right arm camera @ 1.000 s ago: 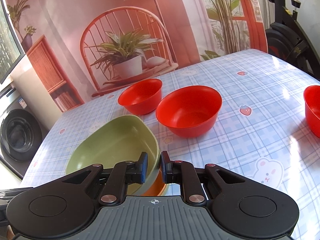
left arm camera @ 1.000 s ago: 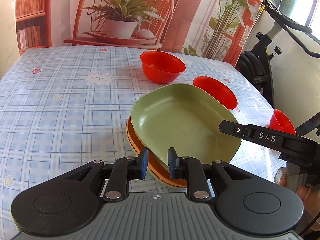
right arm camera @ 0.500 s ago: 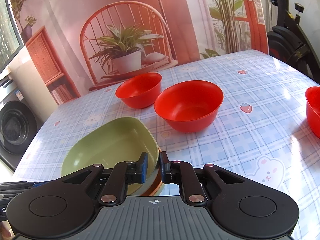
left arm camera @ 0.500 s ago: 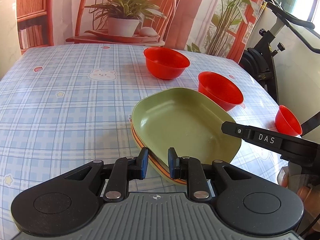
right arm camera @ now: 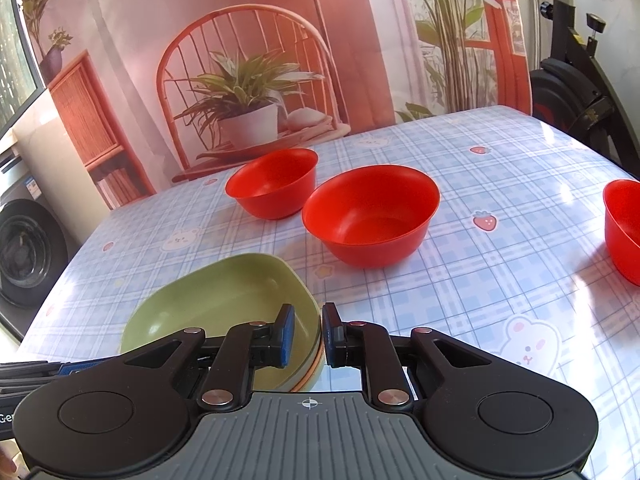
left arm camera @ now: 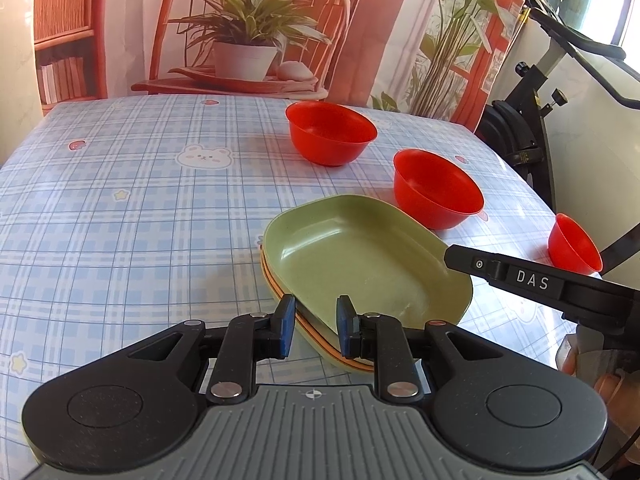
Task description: Organize plates and bowls
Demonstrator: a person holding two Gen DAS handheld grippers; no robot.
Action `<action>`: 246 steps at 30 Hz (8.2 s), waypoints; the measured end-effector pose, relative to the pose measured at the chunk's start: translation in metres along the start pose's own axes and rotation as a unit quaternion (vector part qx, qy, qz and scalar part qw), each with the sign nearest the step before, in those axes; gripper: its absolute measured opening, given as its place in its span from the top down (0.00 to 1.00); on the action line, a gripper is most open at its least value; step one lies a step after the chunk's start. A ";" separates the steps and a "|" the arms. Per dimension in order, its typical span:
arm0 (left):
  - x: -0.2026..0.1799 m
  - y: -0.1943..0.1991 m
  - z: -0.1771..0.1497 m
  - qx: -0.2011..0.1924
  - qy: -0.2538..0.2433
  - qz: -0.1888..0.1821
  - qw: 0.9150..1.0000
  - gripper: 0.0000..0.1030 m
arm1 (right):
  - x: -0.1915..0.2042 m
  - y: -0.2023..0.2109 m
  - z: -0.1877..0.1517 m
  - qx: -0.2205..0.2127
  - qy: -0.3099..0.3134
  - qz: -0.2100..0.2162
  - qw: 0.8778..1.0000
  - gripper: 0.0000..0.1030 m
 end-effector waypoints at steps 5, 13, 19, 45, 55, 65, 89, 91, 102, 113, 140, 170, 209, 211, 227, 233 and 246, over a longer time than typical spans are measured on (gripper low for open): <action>0.003 0.008 0.001 -0.019 0.016 -0.001 1.000 0.78 | 0.000 0.001 -0.002 0.002 0.004 -0.006 1.000 0.81; 0.002 -0.001 -0.009 0.003 0.017 -0.003 1.000 0.78 | 0.003 -0.003 -0.010 0.016 0.012 -0.005 1.000 0.81; 0.006 0.000 -0.010 0.002 0.022 -0.004 1.000 0.78 | -0.002 -0.005 -0.013 0.019 0.003 -0.005 1.000 0.81; 0.003 0.067 0.056 -0.086 0.007 -0.028 0.996 0.78 | -0.019 0.046 0.063 -0.094 -0.008 -0.003 0.995 0.81; 0.016 0.092 0.114 -0.139 -0.014 -0.003 0.990 0.77 | -0.031 0.052 0.125 -0.126 0.016 0.011 0.992 0.81; 0.018 0.096 0.162 -0.157 -0.032 -0.004 0.987 0.70 | -0.032 0.043 0.162 -0.124 0.050 0.008 0.991 0.81; 0.030 -0.104 0.170 -0.006 -0.017 -0.048 0.999 0.67 | -0.010 -0.111 0.160 0.028 0.069 0.034 0.997 0.78; 0.031 -0.122 0.168 0.008 -0.009 -0.051 0.999 0.67 | -0.006 -0.126 0.159 0.040 0.070 0.036 0.996 0.78; 0.036 -0.169 0.160 0.038 0.013 -0.060 0.997 0.68 | -0.006 -0.183 0.151 0.095 0.054 0.025 0.994 0.77; 0.040 -0.167 0.157 0.040 0.025 -0.066 0.997 0.83 | -0.009 -0.190 0.144 0.109 0.037 0.034 0.993 0.87; -0.013 -0.070 0.174 -0.025 -0.012 -0.055 0.998 0.83 | -0.005 -0.056 0.160 -0.032 -0.002 0.056 0.998 0.88; -0.083 -0.102 0.138 0.037 -0.073 -0.092 0.992 0.83 | -0.089 -0.014 0.124 -0.043 -0.060 0.010 0.997 0.88; -0.079 -0.129 0.122 0.066 -0.119 -0.050 0.989 0.69 | -0.099 -0.046 0.090 0.014 -0.061 0.010 0.998 0.82; -0.078 -0.127 0.125 0.060 -0.116 -0.048 0.990 0.67 | -0.100 -0.042 0.091 0.009 -0.059 0.008 0.998 0.82; -0.136 -0.099 0.137 0.014 -0.099 -0.112 0.989 0.67 | -0.156 0.022 0.125 -0.082 -0.061 -0.043 0.994 0.81; -0.190 -0.103 0.133 -0.004 -0.114 -0.178 0.977 0.60 | -0.202 0.049 0.119 -0.107 -0.079 -0.099 0.986 0.81; -0.270 -0.146 0.075 0.077 -0.162 -0.223 0.958 0.59 | -0.298 0.083 0.073 -0.103 -0.135 -0.217 0.961 0.81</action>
Point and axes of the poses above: each gripper's, at about its wrist camera, not at the fingertips, and y roughly against the way its jaws point, x to its left, z to its top, the point moved 6 cm from there along -y, roughly the way its jaws point, and after that the axes turned 1 degree about -x, right-handed, at the moved point
